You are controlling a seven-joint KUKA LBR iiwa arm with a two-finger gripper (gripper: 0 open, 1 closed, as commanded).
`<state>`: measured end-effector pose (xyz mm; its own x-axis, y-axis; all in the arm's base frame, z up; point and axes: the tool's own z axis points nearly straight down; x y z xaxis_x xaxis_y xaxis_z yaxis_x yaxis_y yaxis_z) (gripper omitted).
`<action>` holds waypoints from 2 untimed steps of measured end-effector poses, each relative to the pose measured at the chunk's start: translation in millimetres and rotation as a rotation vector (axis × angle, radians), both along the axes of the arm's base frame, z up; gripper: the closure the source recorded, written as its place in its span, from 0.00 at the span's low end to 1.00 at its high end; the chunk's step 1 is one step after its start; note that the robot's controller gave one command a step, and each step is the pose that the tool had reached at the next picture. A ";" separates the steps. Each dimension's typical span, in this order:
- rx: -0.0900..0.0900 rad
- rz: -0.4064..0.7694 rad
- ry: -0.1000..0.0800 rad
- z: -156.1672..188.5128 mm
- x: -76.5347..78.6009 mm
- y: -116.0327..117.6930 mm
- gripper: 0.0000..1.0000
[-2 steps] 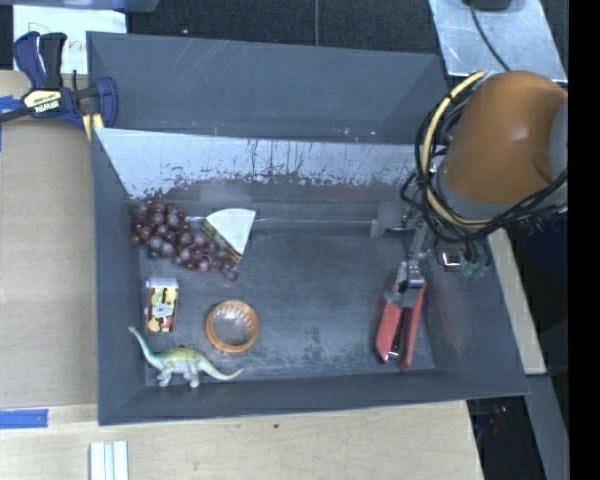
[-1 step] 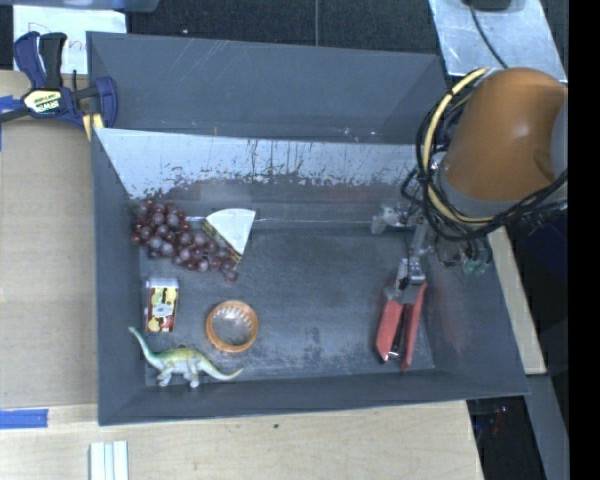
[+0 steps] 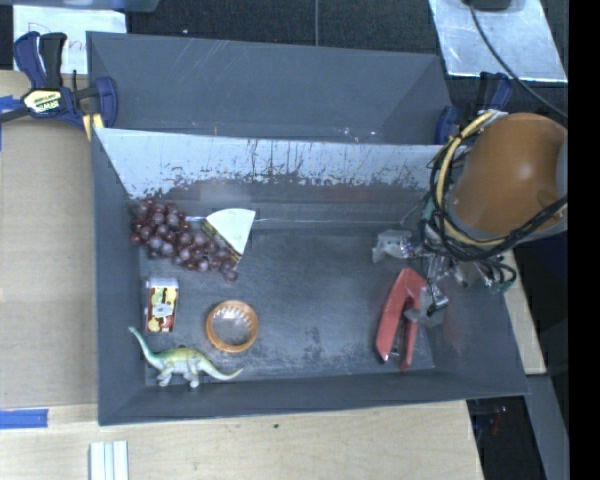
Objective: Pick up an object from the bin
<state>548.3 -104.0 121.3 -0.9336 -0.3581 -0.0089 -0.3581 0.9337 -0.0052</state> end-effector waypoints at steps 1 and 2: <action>-0.002 0.163 0.000 -2.7 -7.4 -32.4 0.00; 0.000 0.198 0.005 -6.0 36.5 -42.1 0.00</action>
Offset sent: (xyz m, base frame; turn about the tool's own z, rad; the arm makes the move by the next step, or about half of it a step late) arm 0.0389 -0.0429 -0.0070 -0.2032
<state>584.8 -146.1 115.3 -0.8451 -0.5346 -0.0047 -0.5346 0.8451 -0.0033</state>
